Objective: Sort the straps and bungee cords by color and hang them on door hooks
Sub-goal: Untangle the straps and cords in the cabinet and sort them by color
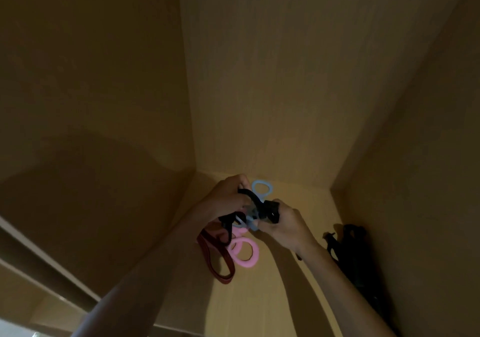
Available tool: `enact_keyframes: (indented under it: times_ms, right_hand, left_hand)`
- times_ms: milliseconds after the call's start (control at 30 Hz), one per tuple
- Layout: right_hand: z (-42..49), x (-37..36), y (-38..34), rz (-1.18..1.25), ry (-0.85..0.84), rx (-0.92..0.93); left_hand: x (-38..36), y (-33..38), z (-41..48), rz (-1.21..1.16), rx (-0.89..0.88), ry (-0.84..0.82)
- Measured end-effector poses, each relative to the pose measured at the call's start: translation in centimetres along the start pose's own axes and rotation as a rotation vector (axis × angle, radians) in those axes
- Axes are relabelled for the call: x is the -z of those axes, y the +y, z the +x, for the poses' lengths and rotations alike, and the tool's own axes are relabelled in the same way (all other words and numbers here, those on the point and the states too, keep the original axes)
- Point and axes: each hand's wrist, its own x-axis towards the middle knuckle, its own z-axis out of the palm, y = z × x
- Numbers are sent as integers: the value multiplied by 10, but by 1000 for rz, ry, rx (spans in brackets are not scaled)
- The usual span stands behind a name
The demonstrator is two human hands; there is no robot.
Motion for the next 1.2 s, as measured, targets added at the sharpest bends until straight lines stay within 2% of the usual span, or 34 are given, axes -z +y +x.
enact_keyframes:
  times_ms: [233, 367, 533, 700, 800, 900, 1100, 1200]
  right_hand:
    - [-2, -24, -16, 188, -100, 26]
    - [-2, -31, -13, 352, -202, -71]
    - [-6, -35, -12, 221, -274, -146]
    - [-14, -23, -15, 158, -341, -100]
    - [-23, -19, -8, 225, -287, -74]
    - [-32, -17, -5, 300, -206, -70]
    - [-41, -15, 14, 52, -72, -81]
    - [-49, 2, 28, -44, 12, -147]
  left_hand:
    - [-10, 13, -1, -213, 36, -4]
    - [-12, 18, -1, -300, 60, -3]
    - [-6, 12, -2, -357, 91, 54]
    - [8, 8, 4, -198, 129, 121]
    - [14, 3, 8, -122, 171, 140]
    - [12, -6, 11, -145, 234, 129]
    - [-5, -19, 10, -315, 207, -145]
    - [-7, -20, 14, -379, 199, -148]
